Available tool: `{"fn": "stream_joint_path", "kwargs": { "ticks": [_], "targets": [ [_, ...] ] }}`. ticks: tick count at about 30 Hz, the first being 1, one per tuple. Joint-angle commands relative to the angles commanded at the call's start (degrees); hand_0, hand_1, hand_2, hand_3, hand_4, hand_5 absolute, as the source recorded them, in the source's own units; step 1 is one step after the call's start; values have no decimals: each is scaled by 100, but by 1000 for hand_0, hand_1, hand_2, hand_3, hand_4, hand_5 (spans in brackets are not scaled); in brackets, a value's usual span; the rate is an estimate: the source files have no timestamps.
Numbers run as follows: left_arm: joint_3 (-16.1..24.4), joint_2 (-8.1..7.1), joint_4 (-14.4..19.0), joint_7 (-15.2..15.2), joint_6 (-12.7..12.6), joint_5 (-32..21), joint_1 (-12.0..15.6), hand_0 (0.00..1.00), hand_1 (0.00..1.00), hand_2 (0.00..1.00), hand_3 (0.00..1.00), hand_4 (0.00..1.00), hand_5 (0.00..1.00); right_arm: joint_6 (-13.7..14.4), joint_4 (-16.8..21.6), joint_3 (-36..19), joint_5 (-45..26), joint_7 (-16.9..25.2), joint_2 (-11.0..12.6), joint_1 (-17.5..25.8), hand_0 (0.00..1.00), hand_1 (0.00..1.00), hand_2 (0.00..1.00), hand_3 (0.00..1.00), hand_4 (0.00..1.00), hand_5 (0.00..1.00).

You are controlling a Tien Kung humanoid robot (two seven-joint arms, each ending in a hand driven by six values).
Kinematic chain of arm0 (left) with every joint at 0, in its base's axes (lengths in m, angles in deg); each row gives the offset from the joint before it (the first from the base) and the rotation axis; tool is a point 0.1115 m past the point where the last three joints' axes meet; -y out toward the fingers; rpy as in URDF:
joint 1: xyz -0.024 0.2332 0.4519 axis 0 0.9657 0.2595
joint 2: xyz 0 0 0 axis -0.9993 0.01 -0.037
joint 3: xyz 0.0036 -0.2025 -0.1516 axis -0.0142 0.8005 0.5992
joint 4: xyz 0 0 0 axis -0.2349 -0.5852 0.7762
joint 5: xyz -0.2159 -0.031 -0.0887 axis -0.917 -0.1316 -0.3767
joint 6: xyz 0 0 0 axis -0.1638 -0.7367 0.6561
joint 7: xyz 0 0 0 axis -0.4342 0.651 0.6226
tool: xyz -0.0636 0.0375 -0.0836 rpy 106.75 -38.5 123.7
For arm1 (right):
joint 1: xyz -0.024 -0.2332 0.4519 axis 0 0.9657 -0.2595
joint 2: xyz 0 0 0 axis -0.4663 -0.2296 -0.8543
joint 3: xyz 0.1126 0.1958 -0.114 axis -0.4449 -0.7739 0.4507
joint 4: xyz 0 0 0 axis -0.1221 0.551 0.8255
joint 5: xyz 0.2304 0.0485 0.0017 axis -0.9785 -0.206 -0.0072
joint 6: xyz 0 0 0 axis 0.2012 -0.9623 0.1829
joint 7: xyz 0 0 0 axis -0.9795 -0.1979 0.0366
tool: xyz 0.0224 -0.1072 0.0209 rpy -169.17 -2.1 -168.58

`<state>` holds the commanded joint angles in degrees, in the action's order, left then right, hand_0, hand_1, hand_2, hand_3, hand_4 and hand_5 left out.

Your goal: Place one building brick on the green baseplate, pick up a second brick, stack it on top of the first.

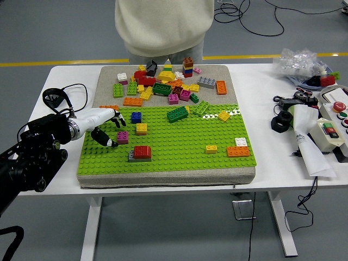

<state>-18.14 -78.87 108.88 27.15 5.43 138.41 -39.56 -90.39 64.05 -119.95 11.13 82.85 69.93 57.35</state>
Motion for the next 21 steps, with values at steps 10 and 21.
{"fn": "stream_joint_path", "kwargs": {
  "ticks": [10, 21],
  "targets": [
    [21, 80, -144, 3, -45, -60, -22, 850, 740, 586, 620, 889, 111, -2, 0, -5, 4, -4, 0, -2, 759, 684, 728, 696, 948, 687],
    [48, 140, -236, 7, -119, -127, -25, 843, 734, 572, 599, 879, 106, -7, 0, 2, 16, -8, 1, -2, 759, 684, 727, 696, 949, 686]
  ]
}}
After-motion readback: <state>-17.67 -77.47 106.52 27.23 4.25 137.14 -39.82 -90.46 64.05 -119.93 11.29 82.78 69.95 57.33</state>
